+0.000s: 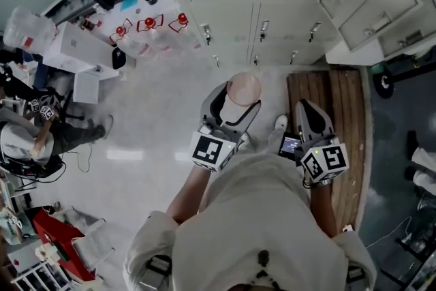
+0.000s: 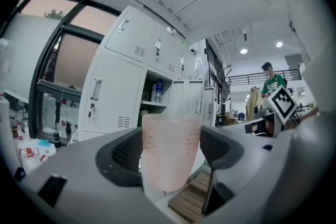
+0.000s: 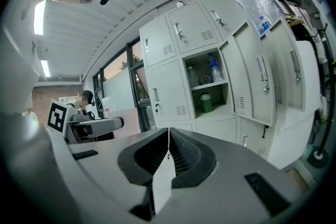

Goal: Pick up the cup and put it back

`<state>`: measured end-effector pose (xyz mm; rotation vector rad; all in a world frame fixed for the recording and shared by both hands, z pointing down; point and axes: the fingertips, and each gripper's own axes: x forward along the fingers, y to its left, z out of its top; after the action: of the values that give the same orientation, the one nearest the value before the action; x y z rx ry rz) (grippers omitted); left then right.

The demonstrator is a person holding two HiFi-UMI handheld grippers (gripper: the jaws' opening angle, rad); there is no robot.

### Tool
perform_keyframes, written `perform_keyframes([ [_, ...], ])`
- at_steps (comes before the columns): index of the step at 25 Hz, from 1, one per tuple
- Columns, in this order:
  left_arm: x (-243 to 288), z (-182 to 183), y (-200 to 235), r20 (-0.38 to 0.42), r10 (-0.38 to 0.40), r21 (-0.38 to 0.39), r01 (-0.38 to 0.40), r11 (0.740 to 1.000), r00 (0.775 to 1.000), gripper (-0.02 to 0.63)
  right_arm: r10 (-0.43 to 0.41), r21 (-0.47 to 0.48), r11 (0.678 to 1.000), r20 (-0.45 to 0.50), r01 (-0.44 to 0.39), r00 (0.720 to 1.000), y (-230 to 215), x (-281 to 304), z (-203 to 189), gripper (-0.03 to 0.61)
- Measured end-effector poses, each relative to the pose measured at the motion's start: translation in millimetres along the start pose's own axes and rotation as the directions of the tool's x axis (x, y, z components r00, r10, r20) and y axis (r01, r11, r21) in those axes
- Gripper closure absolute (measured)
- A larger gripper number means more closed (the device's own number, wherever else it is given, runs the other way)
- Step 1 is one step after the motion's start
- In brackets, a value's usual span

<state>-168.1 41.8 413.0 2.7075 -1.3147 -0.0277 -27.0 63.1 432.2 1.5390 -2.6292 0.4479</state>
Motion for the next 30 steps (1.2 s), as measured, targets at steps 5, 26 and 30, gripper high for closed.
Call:
perform_keyframes([
  [5,-2,0,2,0.004,0.002,-0.020,-0.002,1.000,1.000,0.275,0.007,-0.005,1.000,-0.004,-0.007,1.000,2,0,-1,0.552],
  [26,78,12,-13,0.020,0.065,-0.010,-0.065,0.998,0.998,0.275,0.059,0.001,0.998,-0.036,-0.059,0.998,-73,22,20,0.552],
  [30,109,13,-18,0.016,0.088,0.014,-0.089,0.996,0.996,0.275,0.102,0.002,0.995,-0.036,-0.102,0.994,-100,34,28,0.552],
])
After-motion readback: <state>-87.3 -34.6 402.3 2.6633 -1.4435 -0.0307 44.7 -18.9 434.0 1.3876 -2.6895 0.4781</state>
